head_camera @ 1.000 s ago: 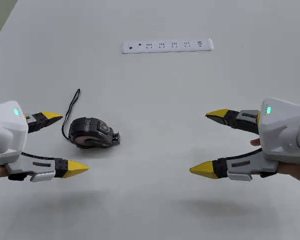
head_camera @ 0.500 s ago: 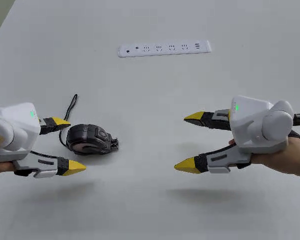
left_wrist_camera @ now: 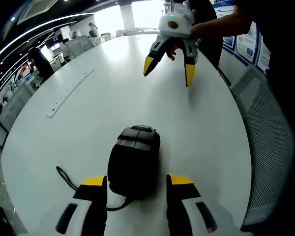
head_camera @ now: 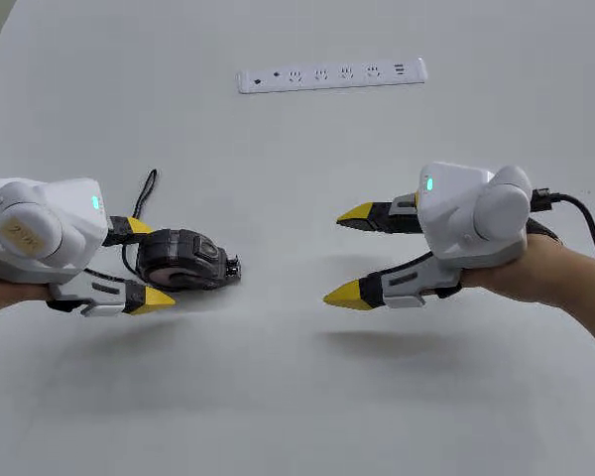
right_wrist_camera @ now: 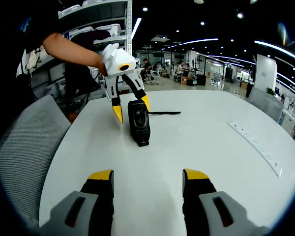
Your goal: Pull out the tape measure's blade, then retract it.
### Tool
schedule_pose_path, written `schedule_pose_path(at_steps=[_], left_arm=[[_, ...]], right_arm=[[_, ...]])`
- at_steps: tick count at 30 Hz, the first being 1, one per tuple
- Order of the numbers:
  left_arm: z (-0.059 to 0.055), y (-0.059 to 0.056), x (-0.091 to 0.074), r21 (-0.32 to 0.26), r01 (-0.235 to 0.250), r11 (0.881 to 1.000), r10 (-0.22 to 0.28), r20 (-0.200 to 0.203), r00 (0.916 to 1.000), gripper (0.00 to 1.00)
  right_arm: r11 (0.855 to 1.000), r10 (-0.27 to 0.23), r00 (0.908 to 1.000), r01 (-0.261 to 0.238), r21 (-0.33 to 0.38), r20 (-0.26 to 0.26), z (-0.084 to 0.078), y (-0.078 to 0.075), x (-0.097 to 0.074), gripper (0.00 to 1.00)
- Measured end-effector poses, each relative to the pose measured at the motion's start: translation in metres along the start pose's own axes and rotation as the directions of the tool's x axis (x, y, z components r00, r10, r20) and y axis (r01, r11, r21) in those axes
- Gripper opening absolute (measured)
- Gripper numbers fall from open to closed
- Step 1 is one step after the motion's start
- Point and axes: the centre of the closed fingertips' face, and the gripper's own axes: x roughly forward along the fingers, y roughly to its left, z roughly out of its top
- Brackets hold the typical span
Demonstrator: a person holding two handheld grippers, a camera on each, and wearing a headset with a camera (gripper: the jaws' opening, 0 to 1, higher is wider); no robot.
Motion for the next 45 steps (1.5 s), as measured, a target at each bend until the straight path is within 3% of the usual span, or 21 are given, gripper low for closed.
schedule_pose_path(at_steps=[7, 12, 19, 38, 42, 45], left_arm=[[0.002, 0.006, 0.004, 0.039, 0.004, 0.999, -0.004, -0.017, 0.9998, 0.35], [0.0, 0.003, 0.007, 0.055, 0.02, 0.998, -0.018, -0.032, 0.9993, 0.32], [-0.003, 0.004, 0.009, 0.086, 0.027, 0.996, -0.022, -0.055, 0.9982, 0.31], [-0.004, 0.004, 0.01, 0.033, 0.065, 0.997, -0.064, -0.039, 0.9972, 0.3], [-0.004, 0.004, 0.01, 0.028, 0.068, 0.997, -0.067, -0.035, 0.9972, 0.3], [-0.005, 0.004, 0.01, 0.026, 0.069, 0.997, -0.068, -0.035, 0.9971, 0.3]], right_arm=[[0.999, 0.045, 0.9989, -0.045, -0.016, 0.011, 0.009, 0.004, 0.024, 0.52], [0.997, 0.07, 0.9972, -0.07, -0.023, 0.027, 0.017, 0.007, 0.037, 0.46], [0.994, 0.105, 0.9945, -0.104, -0.044, 0.003, 0.017, 0.01, 0.057, 0.44], [0.985, 0.157, 0.9876, -0.157, -0.068, -0.011, 0.025, 0.014, 0.093, 0.33], [0.98, 0.179, 0.9833, -0.181, -0.08, -0.031, 0.024, 0.017, 0.1, 0.23], [0.981, 0.172, 0.9844, -0.175, -0.087, -0.036, 0.023, 0.015, 0.103, 0.25]])
